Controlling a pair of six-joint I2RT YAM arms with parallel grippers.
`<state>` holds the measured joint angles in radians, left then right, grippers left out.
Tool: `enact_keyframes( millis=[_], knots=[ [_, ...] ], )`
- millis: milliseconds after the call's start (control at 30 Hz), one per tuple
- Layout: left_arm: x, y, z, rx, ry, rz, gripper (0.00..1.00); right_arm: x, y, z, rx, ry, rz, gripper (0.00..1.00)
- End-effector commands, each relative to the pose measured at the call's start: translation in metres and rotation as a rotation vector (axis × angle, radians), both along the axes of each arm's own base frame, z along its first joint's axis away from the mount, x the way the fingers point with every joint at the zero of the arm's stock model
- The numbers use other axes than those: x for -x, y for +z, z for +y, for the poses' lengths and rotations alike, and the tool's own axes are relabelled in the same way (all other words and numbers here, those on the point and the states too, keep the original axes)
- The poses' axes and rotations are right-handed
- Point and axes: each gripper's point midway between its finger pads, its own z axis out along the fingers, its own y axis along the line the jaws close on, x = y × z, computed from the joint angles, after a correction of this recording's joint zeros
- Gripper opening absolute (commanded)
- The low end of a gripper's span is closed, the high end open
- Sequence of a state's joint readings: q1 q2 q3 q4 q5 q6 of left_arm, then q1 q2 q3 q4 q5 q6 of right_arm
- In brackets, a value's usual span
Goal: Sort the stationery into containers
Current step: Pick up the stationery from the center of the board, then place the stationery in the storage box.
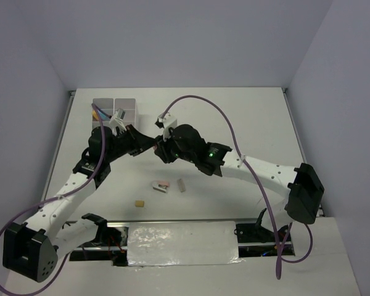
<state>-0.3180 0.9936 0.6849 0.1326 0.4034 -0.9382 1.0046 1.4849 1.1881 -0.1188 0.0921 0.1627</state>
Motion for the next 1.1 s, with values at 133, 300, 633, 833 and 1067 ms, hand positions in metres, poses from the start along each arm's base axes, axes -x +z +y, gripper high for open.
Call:
enact_keyframes(
  millis=[133,300,633,833,1067],
  knots=[
    [-0.014,0.026,0.011,-0.067,0.079,-0.109,0.0,-0.008,0.036,0.0,-0.11,-0.022,-0.047,0.94],
    [-0.055,0.013,0.095,-0.305,0.57,-0.024,0.0,-0.02,0.036,-0.051,-0.179,-0.154,-0.004,1.0],
    [-0.13,0.004,0.247,-0.403,1.261,0.151,0.0,0.003,0.028,-0.099,-0.178,-0.176,0.001,1.0],
    [-0.173,-0.041,0.284,-0.486,1.361,0.295,0.0,0.012,0.024,-0.103,-0.173,-0.136,-0.002,1.0],
    [-0.171,-0.064,0.29,-0.485,1.393,0.326,0.0,0.011,0.025,-0.106,-0.154,-0.127,-0.024,1.0]
  ],
)
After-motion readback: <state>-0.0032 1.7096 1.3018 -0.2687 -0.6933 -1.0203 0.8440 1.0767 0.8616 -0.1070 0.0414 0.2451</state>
